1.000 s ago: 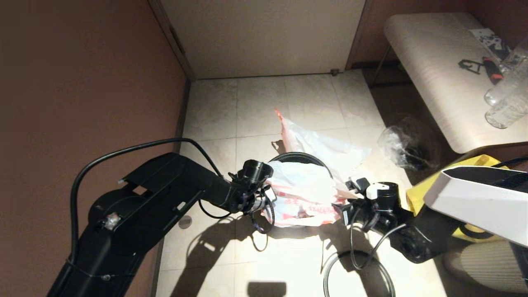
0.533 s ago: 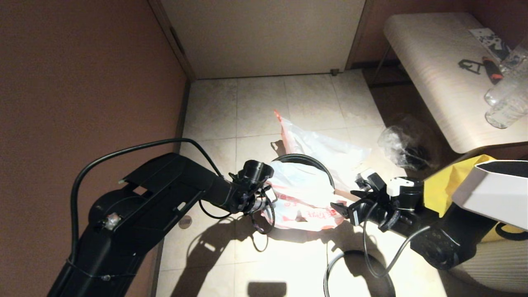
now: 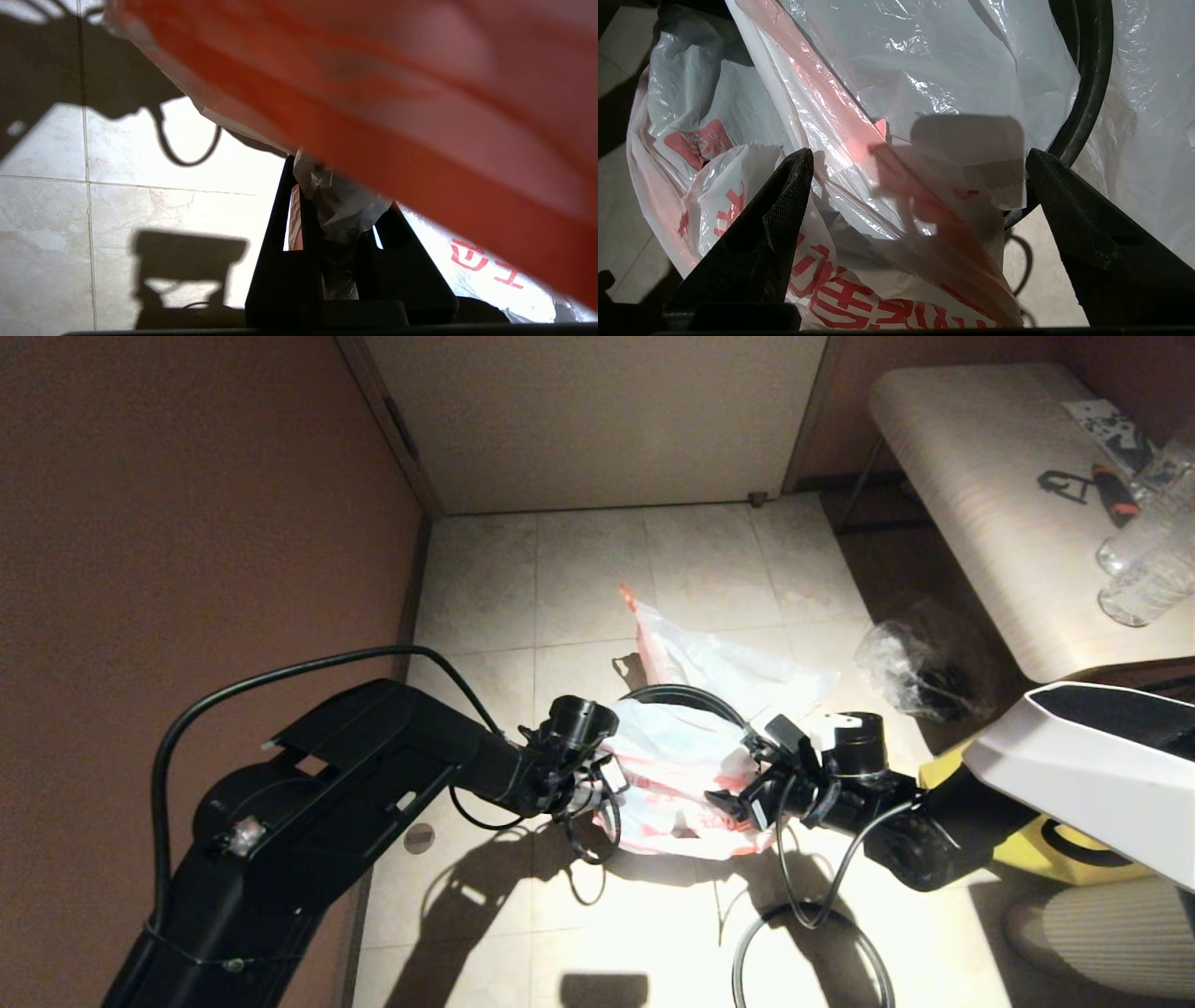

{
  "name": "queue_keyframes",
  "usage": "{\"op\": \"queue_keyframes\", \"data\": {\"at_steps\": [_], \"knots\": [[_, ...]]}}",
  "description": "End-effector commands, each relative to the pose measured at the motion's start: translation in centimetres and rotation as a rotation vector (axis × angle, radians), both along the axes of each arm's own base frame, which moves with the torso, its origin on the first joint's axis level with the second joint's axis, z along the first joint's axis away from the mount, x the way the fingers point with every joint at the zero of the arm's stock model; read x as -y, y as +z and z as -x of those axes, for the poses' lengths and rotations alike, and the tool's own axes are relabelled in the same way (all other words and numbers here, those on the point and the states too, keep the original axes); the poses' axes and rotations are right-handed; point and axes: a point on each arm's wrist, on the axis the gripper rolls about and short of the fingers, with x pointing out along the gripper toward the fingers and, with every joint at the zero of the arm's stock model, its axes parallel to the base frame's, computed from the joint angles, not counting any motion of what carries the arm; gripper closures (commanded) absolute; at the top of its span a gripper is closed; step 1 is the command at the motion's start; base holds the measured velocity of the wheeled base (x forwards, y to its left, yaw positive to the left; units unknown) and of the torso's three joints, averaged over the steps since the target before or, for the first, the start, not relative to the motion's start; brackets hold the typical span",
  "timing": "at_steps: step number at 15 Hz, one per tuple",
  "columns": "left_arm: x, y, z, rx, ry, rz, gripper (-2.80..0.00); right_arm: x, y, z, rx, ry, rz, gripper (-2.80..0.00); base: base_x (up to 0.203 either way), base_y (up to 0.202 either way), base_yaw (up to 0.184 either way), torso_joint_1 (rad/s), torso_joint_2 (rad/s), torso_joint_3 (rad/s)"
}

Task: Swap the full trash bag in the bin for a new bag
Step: Put the new garbage bag on the trash can

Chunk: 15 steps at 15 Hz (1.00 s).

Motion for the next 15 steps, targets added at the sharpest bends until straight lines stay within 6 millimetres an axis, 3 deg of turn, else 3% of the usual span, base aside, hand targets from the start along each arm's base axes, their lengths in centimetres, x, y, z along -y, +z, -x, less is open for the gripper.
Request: {"op": "queue_keyframes", "data": {"at_steps": [1, 6, 10, 11, 15], "knots": [[-0.1, 0.3, 0.0, 0.000, 0.000, 0.011, 0.00, -0.5, -0.9, -0.1, -0.008, 0.014, 0.013, -2.80, 0.000, 0.000, 0.000, 0.000, 0.00, 0.000], [-0.2, 0.3, 0.0, 0.000, 0.000, 0.012, 0.00, -2.4, -0.4, -0.1, 0.040, 0.060, 0.008, -2.80, 0.000, 0.000, 0.000, 0.000, 0.00, 0.000], [-0.4, 0.4, -0.1, -0.004, 0.003, 0.020, 0.00, -2.5, -1.2, -0.7, 0.002, 0.062, 0.040, -2.80, 0.000, 0.000, 0.000, 0.000, 0.00, 0.000], [-0.5, 0.5, -0.1, -0.007, 0.003, 0.032, 0.00, -2.4, -1.2, -0.8, -0.005, 0.060, 0.044, 0.00, 0.000, 0.000, 0.000, 0.000, 0.00, 0.000], [-0.8, 0.8, 0.0, -0.023, -0.014, 0.061, 0.00, -2.1, -0.9, -2.4, -0.003, 0.041, 0.042, 0.00, 0.000, 0.000, 0.000, 0.000, 0.00, 0.000]]}}
